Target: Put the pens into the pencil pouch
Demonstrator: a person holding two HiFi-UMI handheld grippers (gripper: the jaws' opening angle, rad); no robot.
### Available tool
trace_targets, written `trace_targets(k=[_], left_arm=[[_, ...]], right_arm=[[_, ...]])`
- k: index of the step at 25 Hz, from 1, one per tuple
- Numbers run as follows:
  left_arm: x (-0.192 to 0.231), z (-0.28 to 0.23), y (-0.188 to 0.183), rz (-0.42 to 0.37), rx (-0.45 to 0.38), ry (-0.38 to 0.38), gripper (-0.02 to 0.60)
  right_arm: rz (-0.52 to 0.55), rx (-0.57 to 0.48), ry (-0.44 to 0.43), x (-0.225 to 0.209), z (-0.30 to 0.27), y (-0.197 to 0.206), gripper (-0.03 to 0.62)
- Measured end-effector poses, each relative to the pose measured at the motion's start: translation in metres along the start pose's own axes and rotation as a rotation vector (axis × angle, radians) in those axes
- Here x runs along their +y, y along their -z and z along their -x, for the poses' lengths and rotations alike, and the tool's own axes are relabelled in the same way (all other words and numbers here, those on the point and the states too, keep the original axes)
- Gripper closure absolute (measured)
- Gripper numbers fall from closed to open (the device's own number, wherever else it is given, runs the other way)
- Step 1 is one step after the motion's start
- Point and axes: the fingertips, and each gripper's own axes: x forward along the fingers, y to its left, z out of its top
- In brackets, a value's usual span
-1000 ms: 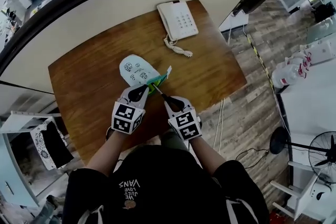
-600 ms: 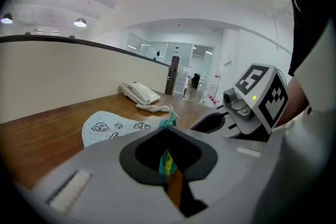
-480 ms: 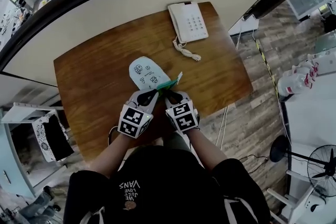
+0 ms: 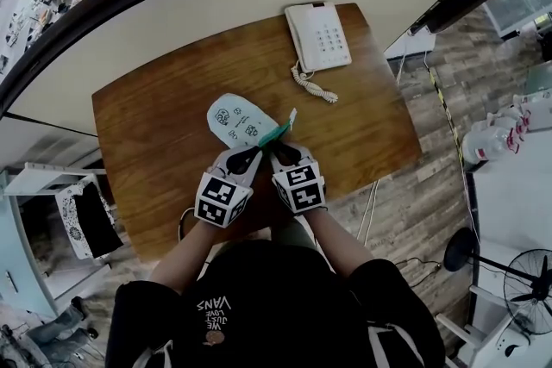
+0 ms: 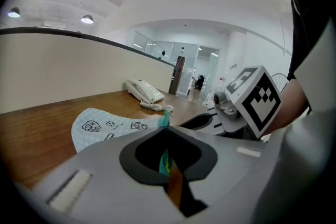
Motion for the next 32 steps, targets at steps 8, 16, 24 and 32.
trace_targets(k=[8, 16, 24, 32], left_arm=[[0.014, -0.003, -0.015, 0.057, -0.035, -0.022, 0.56], [0.023, -0.002, -0.029, 0.078, -0.063, -0.029, 0.56], [0.012, 0.001, -0.029, 0.06, -0.055, 0.007, 0.56], [0.009, 0.006, -0.024, 0.052, -0.043, 0.02, 0.56]], right_arm=[[-0.074, -0.062, -0.007, -0.007, 0.007, -0.006, 0.494], [-0.105, -0.036, 0.003, -0.007, 0.022, 0.013, 0.499], [-0.095, -0.048, 0.003, -0.001, 0.016, 0.008, 0.542], [-0.105, -0.057, 0.007, 0.0, 0.01, 0.003, 0.545]])
